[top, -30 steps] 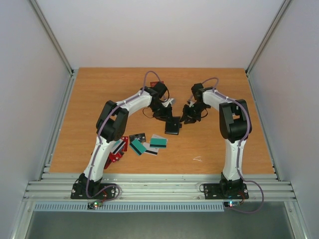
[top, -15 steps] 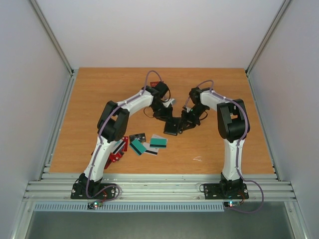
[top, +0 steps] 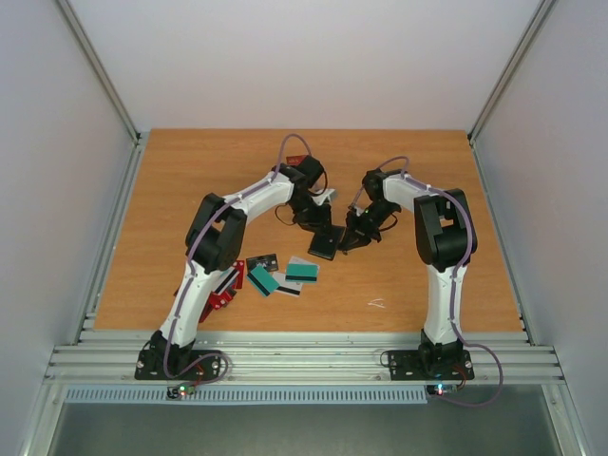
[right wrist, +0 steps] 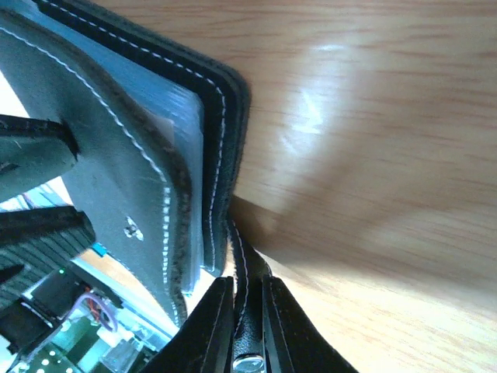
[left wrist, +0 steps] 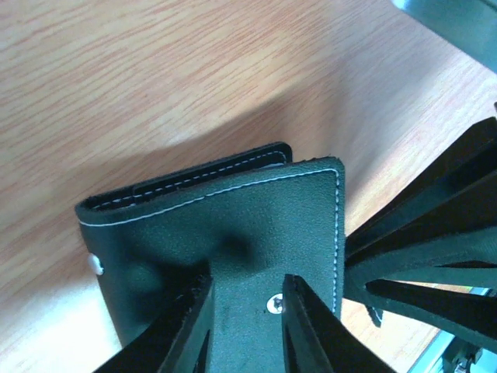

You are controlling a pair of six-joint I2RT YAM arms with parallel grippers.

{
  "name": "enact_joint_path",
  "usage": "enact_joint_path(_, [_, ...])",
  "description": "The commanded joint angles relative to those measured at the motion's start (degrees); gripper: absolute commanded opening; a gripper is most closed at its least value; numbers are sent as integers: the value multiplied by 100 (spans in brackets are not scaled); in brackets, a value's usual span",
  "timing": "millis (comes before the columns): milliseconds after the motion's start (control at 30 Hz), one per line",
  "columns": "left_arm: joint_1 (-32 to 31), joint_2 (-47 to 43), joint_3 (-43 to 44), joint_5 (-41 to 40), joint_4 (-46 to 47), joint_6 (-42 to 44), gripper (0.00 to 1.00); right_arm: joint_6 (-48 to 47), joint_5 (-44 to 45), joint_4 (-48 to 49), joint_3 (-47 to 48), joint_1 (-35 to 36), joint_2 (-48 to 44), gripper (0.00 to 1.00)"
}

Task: Put the credit cards into the card holder

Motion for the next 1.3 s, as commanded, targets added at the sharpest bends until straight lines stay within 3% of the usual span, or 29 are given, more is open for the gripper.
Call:
enact_joint_path(0, [-30,-348,-144,-463,-416,117,30,192,-480,186,112,-4,67,12])
enact_joint_path(433, [-41,-833,-1082,-388,-267,549,32,683,-1107,561,67,-57,61,13])
enact_joint_path(833, [-59,-437,-949,-404,-141,110,31,2361,-1753,1999,-503,-51,104,23])
enact_joint_path(1267, [-19,-480,-1021,108,55,-182,27,2789,-1577,2530,-782,19,-13,23])
